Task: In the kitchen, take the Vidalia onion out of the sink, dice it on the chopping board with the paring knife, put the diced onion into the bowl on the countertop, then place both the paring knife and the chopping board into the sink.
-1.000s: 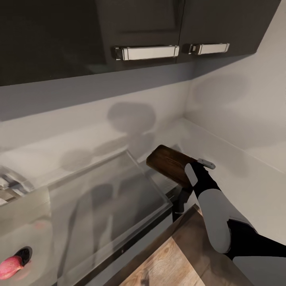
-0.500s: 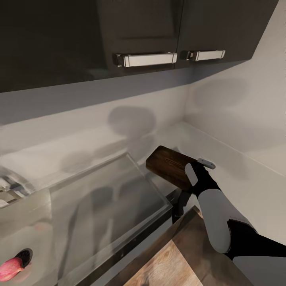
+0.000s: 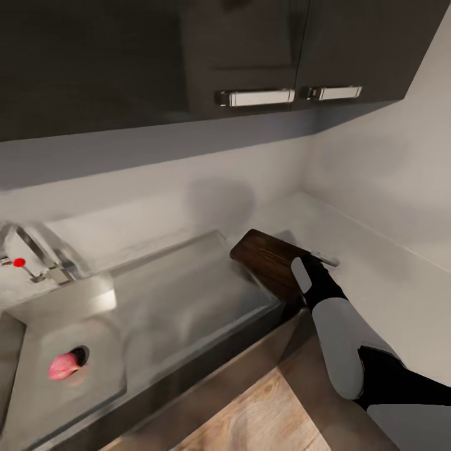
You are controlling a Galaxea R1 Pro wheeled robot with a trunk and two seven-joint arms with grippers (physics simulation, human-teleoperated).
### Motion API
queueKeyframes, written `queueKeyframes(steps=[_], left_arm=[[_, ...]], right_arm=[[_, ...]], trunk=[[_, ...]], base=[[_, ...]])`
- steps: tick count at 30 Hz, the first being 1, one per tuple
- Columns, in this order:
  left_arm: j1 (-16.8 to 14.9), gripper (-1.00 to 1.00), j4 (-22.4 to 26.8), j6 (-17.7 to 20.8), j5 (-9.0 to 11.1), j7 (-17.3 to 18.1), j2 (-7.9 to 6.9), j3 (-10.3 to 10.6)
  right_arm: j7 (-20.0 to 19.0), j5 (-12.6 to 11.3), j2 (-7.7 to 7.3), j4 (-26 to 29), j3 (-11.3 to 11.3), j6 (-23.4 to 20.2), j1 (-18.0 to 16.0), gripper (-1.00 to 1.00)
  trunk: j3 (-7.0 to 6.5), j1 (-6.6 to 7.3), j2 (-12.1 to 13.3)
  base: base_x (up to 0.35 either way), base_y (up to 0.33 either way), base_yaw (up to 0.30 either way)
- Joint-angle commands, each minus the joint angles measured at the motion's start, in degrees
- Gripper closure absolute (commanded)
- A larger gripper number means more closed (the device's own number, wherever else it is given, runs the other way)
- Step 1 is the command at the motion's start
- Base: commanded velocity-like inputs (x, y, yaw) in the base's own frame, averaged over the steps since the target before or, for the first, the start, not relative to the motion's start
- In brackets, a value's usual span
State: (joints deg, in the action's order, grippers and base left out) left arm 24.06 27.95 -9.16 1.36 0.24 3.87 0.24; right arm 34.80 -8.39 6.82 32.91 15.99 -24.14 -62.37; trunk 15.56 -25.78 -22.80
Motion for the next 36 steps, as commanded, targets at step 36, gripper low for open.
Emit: queueKeyframes(steps=[36], left_arm=[[-0.03,-1.0,3.61,-0.24,0.14,-0.17,-0.09,-0.01]], right_arm=[[0.18,-0.32,0.38,0.05,-0.17,0.34,-0.04,1.0]], trunk=[[-2.47,0.0,-0.11]], base=[[-0.308,0.14,0.211]])
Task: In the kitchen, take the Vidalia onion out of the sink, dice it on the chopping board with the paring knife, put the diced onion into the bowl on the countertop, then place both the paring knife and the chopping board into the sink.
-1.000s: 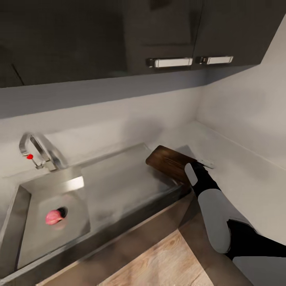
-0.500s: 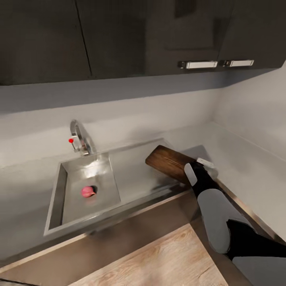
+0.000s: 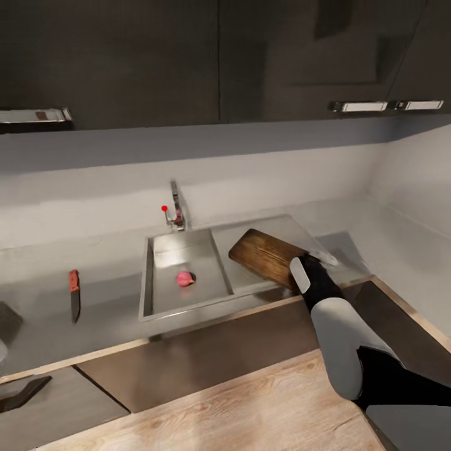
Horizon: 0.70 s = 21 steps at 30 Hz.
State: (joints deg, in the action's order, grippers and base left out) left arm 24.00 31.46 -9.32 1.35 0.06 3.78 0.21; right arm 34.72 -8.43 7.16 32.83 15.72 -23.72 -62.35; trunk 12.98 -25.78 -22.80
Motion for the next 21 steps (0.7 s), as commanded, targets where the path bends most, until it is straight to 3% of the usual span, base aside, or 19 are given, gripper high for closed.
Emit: queueKeyframes(steps=[1,7,12,14,21], left_arm=[[0.02,-1.0,0.66,-0.04,0.14,-0.01,0.0,0.03],[0.0,-1.0,9.17,0.54,0.14,-0.06,-0.09,0.24],[-0.01,-1.0,13.87,5.03,0.14,-0.06,-0.19,0.26],[-0.01,-1.0,14.78,7.29,0.14,-0.06,-0.26,0.19],[-0.01,-1.0,14.12,8.14,0.23,-0.06,-0.35,0.02]], right_arm=[[0.26,-0.28,0.04,0.13,0.1,-0.07,-0.05,1.0],[0.26,-0.27,0.04,0.17,0.07,-0.02,-0.05,1.0],[0.2,-0.21,0.04,0.21,0.03,-0.09,-0.05,1.0],[0.14,-0.07,0.04,0.2,-0.02,-0.21,-0.05,1.0],[0.12,0.14,0.1,0.16,-1.57,-0.27,-0.05,1.0]], trunk=[[0.03,0.0,-0.12],[-0.39,0.0,-0.12],[-0.75,0.0,-0.12],[-0.86,0.0,-0.12],[-0.97,0.0,-0.12]], base=[[-0.284,0.184,0.216],[-0.154,0.081,0.216],[-0.014,0.007,0.216],[-0.002,0.001,0.177],[0.0,0.08,0.067]])
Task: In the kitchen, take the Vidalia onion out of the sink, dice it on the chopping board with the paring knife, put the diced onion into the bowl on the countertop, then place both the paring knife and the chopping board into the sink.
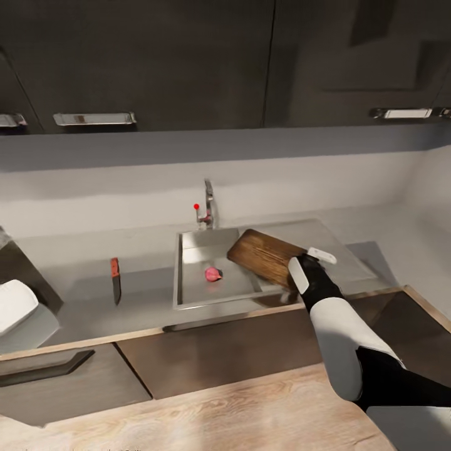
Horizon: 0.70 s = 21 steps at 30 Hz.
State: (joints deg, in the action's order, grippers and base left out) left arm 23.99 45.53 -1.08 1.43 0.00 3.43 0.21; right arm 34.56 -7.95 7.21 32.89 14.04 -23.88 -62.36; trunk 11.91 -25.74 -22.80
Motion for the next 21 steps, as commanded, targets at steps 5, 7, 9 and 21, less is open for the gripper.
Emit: queueKeyframes(steps=[5,7,9,21], left_arm=[[0.01,-1.0,-0.87,-0.07,0.15,0.0,-0.01,-0.06],[0.01,-1.0,-0.97,-0.06,0.15,0.0,-0.01,-0.1],[0.01,-1.0,-1.0,-0.06,0.15,0.0,-0.01,-0.11],[0.01,-1.0,-1.16,-0.06,0.15,0.0,-0.01,-0.12]], right_arm=[[0.25,-0.32,0.08,0.07,-2.17,-0.11,-0.04,1.0],[0.25,-0.32,0.07,0.07,-2.29,-0.11,-0.04,1.0],[0.25,-0.31,0.06,0.07,-2.32,-0.11,-0.04,1.0],[0.0,-0.24,0.02,0.07,-3.48,-0.11,-0.04,1.0]], trunk=[[-0.12,-0.04,-0.11],[-0.22,-0.04,-0.11],[-0.32,-0.04,-0.11],[-0.46,-0.04,-0.11]], base=[[-0.053,0.265,0.191],[-0.066,0.207,0.222],[-0.03,0.099,0.225],[-0.003,0.012,0.07]])
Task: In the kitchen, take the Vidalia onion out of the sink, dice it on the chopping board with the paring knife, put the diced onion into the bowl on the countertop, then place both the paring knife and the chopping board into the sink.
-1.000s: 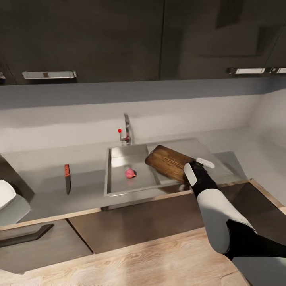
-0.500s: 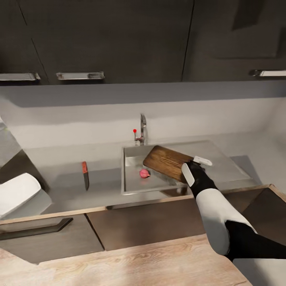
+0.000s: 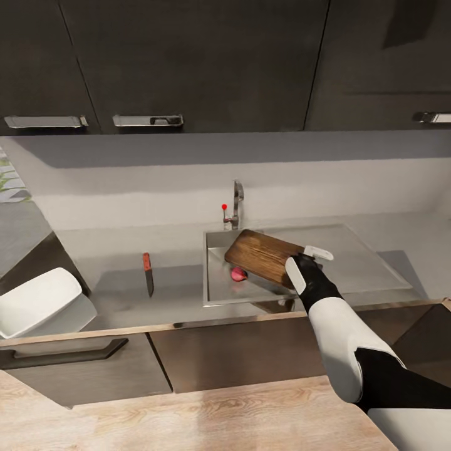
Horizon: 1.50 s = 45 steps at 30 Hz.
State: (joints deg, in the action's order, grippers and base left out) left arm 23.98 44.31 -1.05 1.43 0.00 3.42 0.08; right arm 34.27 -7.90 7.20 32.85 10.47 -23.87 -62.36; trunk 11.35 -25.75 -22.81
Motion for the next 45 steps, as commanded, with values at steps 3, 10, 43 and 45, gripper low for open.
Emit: queueKeyframes(steps=[3,10,43,45], left_arm=[[0.01,-1.0,0.01,-0.09,0.15,0.0,0.0,0.01],[0.01,-1.0,-0.33,-0.09,0.1,0.02,0.09,0.01],[0.01,-1.0,-0.36,-0.16,0.06,0.03,-0.08,0.01],[0.01,-1.0,-0.36,-0.17,0.06,0.05,-0.08,0.01]], right_arm=[[-1.42,-0.28,-0.14,0.06,-3.04,-0.12,-0.04,1.0],[-4.62,-0.28,-0.41,-0.16,-5.18,-0.2,-0.04,1.0],[-18.39,-0.19,-0.52,-0.92,-15.74,-6.76,-0.04,1.0],[-18.51,-0.19,-0.52,-0.97,-15.83,-6.78,-0.04,1.0]], trunk=[[0.1,-0.04,-0.11],[0.1,-0.04,-0.11],[0.1,-0.04,-0.11],[0.1,-0.04,-0.11]], base=[[0.0,0.0,0.0],[0.0,0.0,0.0],[0.08,0.088,0.0],[0.0,0.0,0.0]])
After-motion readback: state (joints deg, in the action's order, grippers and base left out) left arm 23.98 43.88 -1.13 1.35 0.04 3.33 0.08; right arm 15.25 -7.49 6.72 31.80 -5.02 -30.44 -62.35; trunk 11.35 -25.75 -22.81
